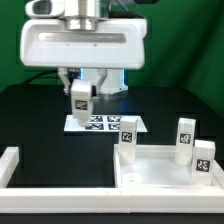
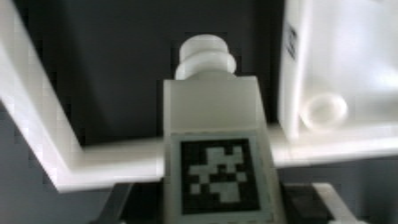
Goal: Assemble square table
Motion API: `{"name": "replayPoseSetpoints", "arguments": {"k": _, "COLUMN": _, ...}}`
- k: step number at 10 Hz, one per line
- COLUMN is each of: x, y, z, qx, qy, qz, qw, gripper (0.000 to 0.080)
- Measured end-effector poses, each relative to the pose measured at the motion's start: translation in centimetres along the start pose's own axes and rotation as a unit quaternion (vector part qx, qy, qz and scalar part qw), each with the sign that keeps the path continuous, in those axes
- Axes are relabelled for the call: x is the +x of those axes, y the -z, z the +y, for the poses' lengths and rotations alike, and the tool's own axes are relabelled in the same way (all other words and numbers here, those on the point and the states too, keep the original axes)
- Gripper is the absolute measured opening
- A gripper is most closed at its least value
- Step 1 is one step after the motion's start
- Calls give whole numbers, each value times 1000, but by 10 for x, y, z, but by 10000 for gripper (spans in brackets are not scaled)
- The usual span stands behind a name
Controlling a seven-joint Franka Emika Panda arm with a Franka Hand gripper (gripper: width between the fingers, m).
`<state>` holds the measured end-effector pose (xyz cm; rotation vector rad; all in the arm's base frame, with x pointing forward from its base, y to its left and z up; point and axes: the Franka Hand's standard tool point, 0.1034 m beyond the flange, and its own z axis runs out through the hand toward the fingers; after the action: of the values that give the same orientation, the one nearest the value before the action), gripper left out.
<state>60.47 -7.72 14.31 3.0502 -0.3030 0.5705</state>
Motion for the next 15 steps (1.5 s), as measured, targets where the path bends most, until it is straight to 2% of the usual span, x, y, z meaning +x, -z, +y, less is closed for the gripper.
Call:
{"name": "replayPoseSetpoints", "arguments": {"k": 1, "x": 4, "y": -12, "z": -19, "qx": -1, "qy": -24, "qz": 25, "qw": 999, "gripper": 290}}
{"name": "replayPoseSetpoints", "arguments": {"k": 3, "x": 17, "y": -28, "z": -80, "qx": 13, "qy": -96, "qz": 59, "qw": 994, "gripper": 290}}
{"name": "replayPoseSetpoints", "arguments": {"k": 4, "x": 22, "y": -26, "z": -86, "qx": 7, "qy": -85, "qz": 93, "qw": 992, "gripper": 290}}
{"name": "replayPoseSetpoints", "arguments": {"k": 5, "x": 18, "y": -28, "z": -82, "qx": 0, "qy": -81, "qz": 115, "qw": 990, "gripper": 290}}
{"name": "replayPoseSetpoints", "arguments": {"k": 7, "x": 16, "y": -30, "z": -82, "qx": 1, "qy": -82, "qz": 103, "qw": 991, "gripper": 290}}
{"name": "replayPoseSetpoints", "arguments": {"k": 8, "x": 15, "y": -31, "z": -78, "qx": -4, "qy": -71, "qz": 113, "qw": 991, "gripper": 290}}
{"name": "replayPoseSetpoints", "arguments": {"k": 9, "x": 10, "y": -35, "z": -70, "qx": -14, "qy": -59, "qz": 131, "qw": 989, "gripper": 290}}
{"name": "replayPoseSetpoints", "arguments": {"k": 10, "x": 6, "y": -44, "z": -78, "qx": -14, "qy": -59, "qz": 128, "qw": 990, "gripper": 290}}
{"name": "replayPoseSetpoints", "arguments": {"k": 11, "x": 9, "y": -49, "z": -85, "qx": -15, "qy": -55, "qz": 131, "qw": 990, "gripper": 290}}
{"name": "replayPoseSetpoints", "arguments": {"k": 13, "x": 21, "y": -56, "z": -83, "qx": -18, "qy": -53, "qz": 140, "qw": 989, "gripper": 290}}
{"name": "replayPoseSetpoints", "arguments": {"k": 15, "x": 24, "y": -58, "z": -87, "qx": -17, "qy": -51, "qz": 141, "qw": 989, "gripper": 290}}
